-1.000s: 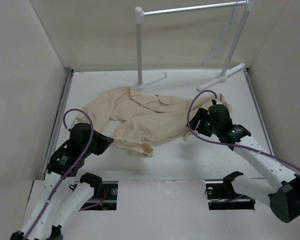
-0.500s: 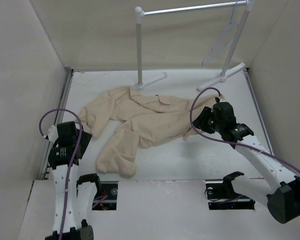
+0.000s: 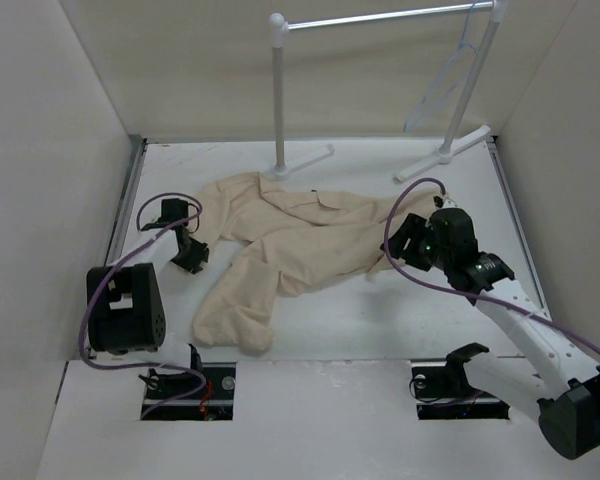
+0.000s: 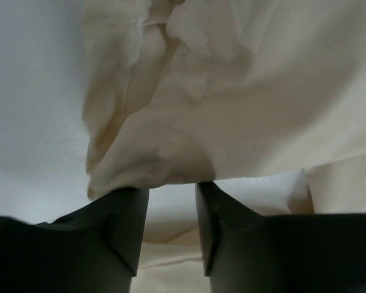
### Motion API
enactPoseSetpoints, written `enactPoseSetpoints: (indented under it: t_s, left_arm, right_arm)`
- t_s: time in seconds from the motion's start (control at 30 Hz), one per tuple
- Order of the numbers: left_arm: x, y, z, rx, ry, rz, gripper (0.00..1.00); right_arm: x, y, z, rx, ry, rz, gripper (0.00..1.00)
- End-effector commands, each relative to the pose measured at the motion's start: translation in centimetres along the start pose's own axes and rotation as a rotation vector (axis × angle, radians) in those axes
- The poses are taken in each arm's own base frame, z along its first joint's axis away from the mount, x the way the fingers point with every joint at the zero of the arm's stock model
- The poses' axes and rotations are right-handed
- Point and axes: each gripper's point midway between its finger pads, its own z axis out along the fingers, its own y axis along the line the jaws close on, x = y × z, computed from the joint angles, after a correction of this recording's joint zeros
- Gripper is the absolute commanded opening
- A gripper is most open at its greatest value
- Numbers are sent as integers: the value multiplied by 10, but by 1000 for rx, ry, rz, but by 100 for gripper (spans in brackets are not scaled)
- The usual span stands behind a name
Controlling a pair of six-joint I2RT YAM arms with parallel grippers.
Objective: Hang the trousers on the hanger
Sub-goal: Flatten out the trousers at the center of the board.
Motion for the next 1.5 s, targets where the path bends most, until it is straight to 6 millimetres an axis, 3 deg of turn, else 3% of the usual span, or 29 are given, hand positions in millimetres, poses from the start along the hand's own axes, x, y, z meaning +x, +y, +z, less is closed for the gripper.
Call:
enactPoseSetpoints:
  t_s: [0.0,0.03,0.13,0.2,0.3,0.4,0.47,0.53,0.6,0.7,0.73,0.83,1.03,1.13,1.2,1.23,1.33,1.47]
  left_arm:
    - [-42,-27,7,41,-95,-48,16]
    - [-55,-28,7,30,-119,-69,8]
    - [-107,-48,-8,57,-227,-121,1]
    - [-144,-59,-19,52,-298,-138,0]
    - [-197,-65,-20,-10,-365,-134,0]
    - [-233,-87,-23,-14,-386,-124,0]
    - [-242,-104,-33,9,-371,-93,6]
    - [-214,-107,-39,27,-266,-51,14]
    - [-178,-93,-46,35,-235,-32,29]
    - [-134,-44,-49,34,-265,-49,52]
    - [-119,-26,-45,27,-249,-62,54]
    - [-85,8,-31,23,-186,-91,56]
    - [-43,14,6,20,-73,-42,57]
    - [-42,24,23,-49,-79,-49,41]
    - [-64,23,27,-81,-124,-68,17]
    - [-80,20,23,-81,-150,-90,9]
    - [-152,-8,-10,-40,-288,-134,2]
    - [-244,-44,-61,-4,-476,-154,1]
  right_arm:
    - [-12,-7,-7,14,-49,14,64]
    - [-13,-9,-9,19,-54,19,64]
    - [-13,-17,-13,36,-63,37,64]
    - [-12,-26,-15,63,-69,50,64]
    - [-13,-38,-20,97,-88,77,65]
    - [-18,-49,-24,133,-113,105,69]
    - [-23,-56,-25,152,-125,125,72]
    - [-27,-57,-26,155,-132,132,75]
    - [-28,-55,-26,146,-133,132,76]
    - [-22,-49,-24,123,-123,122,76]
    - [-17,-46,-24,113,-112,116,76]
    - [-5,-41,-20,91,-77,84,76]
    - [11,-38,-15,68,-35,61,77]
    - [11,-37,-15,65,-35,63,77]
    - [8,-36,-16,66,-46,70,77]
    - [7,-37,-16,70,-49,73,77]
    - [1,-43,-17,90,-75,102,77]
    - [-5,-55,-22,125,-107,135,76]
